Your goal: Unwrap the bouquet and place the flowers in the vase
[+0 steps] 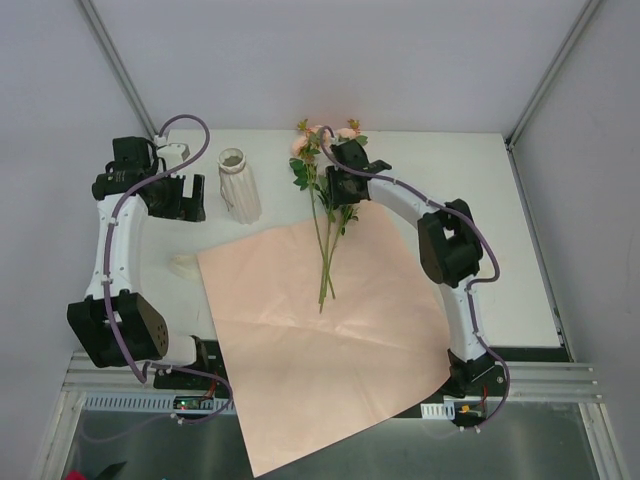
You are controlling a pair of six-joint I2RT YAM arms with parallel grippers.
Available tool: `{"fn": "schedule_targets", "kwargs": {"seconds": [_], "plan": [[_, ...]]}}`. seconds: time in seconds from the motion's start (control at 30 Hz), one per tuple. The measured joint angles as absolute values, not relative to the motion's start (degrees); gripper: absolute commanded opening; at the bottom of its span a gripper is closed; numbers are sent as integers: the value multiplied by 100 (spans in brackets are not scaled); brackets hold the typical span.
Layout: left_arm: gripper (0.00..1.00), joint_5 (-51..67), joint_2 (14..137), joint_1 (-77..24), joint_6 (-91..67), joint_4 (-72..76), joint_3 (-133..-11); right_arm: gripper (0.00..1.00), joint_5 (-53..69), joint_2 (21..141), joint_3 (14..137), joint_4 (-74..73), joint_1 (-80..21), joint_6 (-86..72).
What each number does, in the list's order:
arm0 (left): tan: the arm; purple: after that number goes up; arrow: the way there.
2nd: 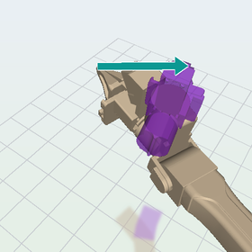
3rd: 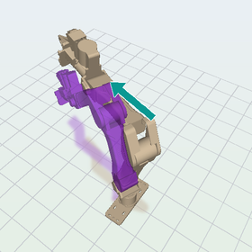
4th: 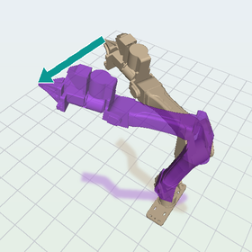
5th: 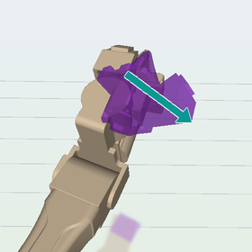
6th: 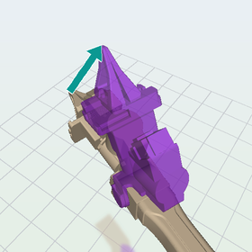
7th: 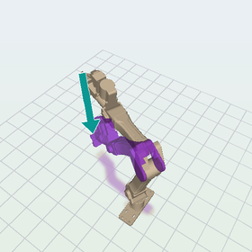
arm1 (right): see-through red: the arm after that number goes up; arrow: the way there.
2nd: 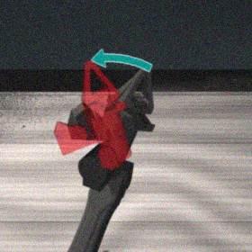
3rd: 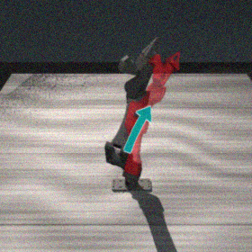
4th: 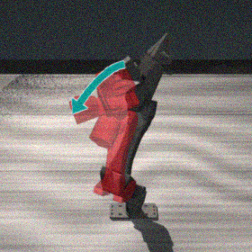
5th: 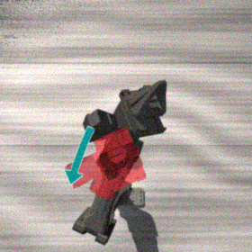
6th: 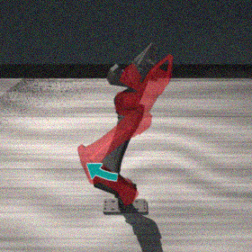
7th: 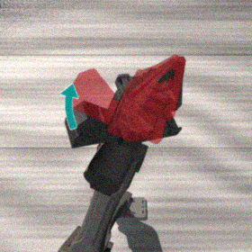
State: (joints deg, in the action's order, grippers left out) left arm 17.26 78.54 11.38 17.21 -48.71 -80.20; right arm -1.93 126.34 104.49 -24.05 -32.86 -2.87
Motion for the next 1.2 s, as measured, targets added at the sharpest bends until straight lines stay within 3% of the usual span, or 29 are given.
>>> {"fn": "schedule_targets", "kwargs": {"seconds": [0.2,0.4,0.63,1.0,1.13,1.2], "plan": [[99,1686,7999,1168,1761,-4729,-7710,37,-106,12650,10457,-2377,-3336,-377],[99,1584,8003,1170,1885,-4412,-7330,29,5,12910,10551,-2311,-3350,-478],[99,1437,8167,1199,1916,-4139,-6943,8,69,13026,10545,-2270,-3350,-637],[99,1422,8213,1212,1909,-3874,-6871,9,71,12079,9544,-1885,-3352,-814],[99,1422,8226,1212,1909,-3833,-6827,19,91,11526,9369,-1708,-3352,-882],[99,1422,8237,1214,1909,-3815,-6799,20,97,11347,9351,-1619,-3352,-910]]}}
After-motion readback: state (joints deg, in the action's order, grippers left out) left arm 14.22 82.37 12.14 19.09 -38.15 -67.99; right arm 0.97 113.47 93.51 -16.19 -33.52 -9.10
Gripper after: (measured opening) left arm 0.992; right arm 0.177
